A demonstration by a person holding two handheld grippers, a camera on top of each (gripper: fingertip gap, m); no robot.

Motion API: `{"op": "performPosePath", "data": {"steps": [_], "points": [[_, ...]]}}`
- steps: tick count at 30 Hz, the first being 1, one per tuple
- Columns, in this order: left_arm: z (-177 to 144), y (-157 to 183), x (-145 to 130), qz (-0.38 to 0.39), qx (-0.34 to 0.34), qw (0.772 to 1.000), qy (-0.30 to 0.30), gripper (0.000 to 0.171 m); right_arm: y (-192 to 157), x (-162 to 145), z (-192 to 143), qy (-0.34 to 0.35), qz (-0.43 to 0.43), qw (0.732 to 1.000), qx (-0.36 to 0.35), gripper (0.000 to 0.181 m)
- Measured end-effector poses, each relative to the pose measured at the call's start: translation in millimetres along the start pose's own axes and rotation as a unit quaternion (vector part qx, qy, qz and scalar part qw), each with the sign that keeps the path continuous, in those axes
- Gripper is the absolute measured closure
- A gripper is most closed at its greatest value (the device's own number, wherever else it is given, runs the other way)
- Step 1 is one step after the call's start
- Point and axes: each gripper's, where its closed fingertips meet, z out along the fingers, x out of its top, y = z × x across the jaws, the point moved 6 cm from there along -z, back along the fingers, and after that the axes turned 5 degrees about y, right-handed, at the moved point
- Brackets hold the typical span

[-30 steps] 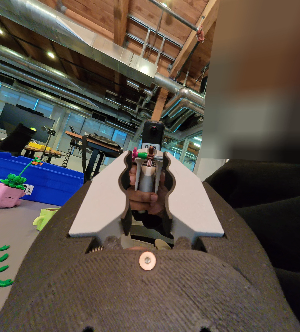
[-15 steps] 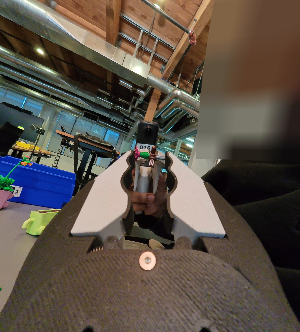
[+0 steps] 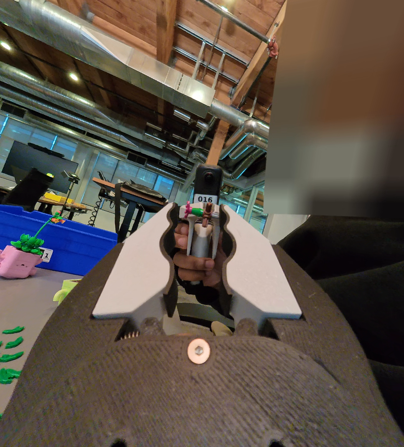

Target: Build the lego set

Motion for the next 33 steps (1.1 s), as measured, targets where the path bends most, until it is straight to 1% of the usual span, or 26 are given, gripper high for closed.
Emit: {"op": "performPosePath", "data": {"steps": [3,7,15,23,24,25,28,30,33], "points": [[0.8,1.5,-2.5,-0.007,-0.010,1.000,-0.011,0.135,-0.5,0.8,0.3,-0.001,0.000,1.000,0.000,0.179],[2.0,2.5,-5.5,-0.004,-0.014,1.000,-0.022,0.142,-0.3,-0.1,-0.5,-0.009,-0.001,1.000,0.000,0.179],[2.7,3.7,-8.3,0.001,-0.017,0.999,-0.036,0.142,-0.9,0.3,-0.6,-0.008,0.005,1.000,0.004,0.179],[3.3,3.2,-7.0,0.003,-0.016,1.000,-0.026,0.142,-0.5,1.2,-0.3,-0.002,0.005,1.000,0.002,0.179],[3.4,3.1,-6.6,0.003,-0.015,1.000,-0.022,0.142,0.0,1.9,-0.5,0.002,0.003,1.000,-0.001,0.178],[3.3,2.8,-6.1,0.002,-0.014,1.000,-0.019,0.142,0.8,3.0,-0.7,0.009,0.001,1.000,-0.007,0.172],[3.0,2.6,-4.0,-0.002,-0.014,1.000,-0.007,0.142,3.7,6.2,-1.3,0.031,0.002,0.999,-0.024,0.150],[2.8,2.4,-2.6,-0.004,-0.014,1.000,0.000,0.142,4.7,5.4,-0.3,0.033,0.006,0.999,-0.027,0.139],[2.5,2.1,-2.1,-0.005,-0.012,1.000,0.002,0.142,3.6,4.2,2.3,0.031,0.003,0.999,-0.027,0.135]]}}
